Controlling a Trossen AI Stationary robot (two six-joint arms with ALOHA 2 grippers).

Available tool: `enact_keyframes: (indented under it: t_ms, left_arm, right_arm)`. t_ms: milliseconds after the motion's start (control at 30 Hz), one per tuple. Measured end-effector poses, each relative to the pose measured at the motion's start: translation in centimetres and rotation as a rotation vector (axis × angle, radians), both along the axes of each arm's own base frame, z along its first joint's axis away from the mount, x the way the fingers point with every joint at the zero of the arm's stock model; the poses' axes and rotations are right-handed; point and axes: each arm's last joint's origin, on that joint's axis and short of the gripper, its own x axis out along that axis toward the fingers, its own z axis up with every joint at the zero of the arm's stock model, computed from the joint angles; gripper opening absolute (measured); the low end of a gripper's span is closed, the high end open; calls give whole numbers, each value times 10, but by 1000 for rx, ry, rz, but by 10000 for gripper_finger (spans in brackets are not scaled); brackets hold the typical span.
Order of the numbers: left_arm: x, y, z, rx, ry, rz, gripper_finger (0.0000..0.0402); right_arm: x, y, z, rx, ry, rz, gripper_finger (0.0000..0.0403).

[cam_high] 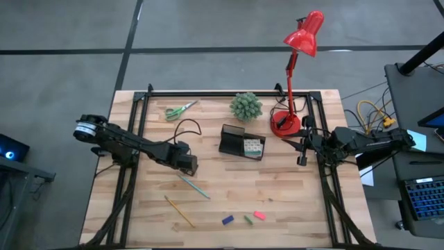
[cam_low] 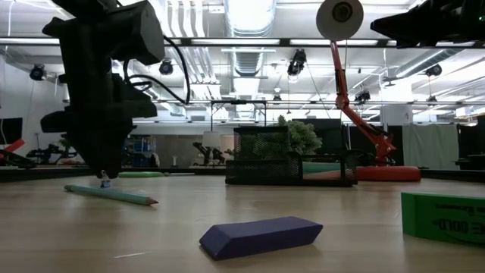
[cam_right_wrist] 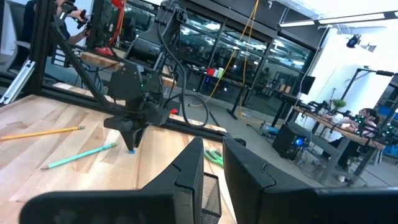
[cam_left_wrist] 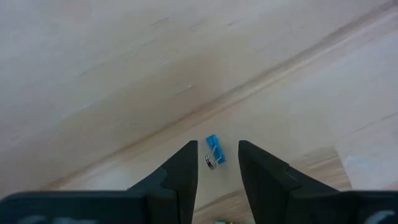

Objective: Pick and place office supplies into organizer
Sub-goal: Put the left blue binder clip into the black desk organizer

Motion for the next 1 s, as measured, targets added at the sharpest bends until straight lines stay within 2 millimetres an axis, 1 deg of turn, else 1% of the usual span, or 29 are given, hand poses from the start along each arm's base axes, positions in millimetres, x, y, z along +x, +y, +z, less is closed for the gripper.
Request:
enact_keyframes:
  t_ms: [400, 767, 867, 1000]
  left_arm:
    - [5, -1, -16, 17, 64, 0, 102]
    - [5, -1, -17, 20, 71, -21, 102]
    - [5, -1, -17, 20, 72, -32, 91]
    - [6, -1, -17, 18, 69, -35, 58]
  right_arm:
    - [0, 0, 0, -4, 1, 0, 52]
    - [0, 0, 0, -5, 1, 0, 52]
    - [0, 0, 0, -5, 1, 0, 52]
    - [0, 0, 0, -5, 1, 0, 52]
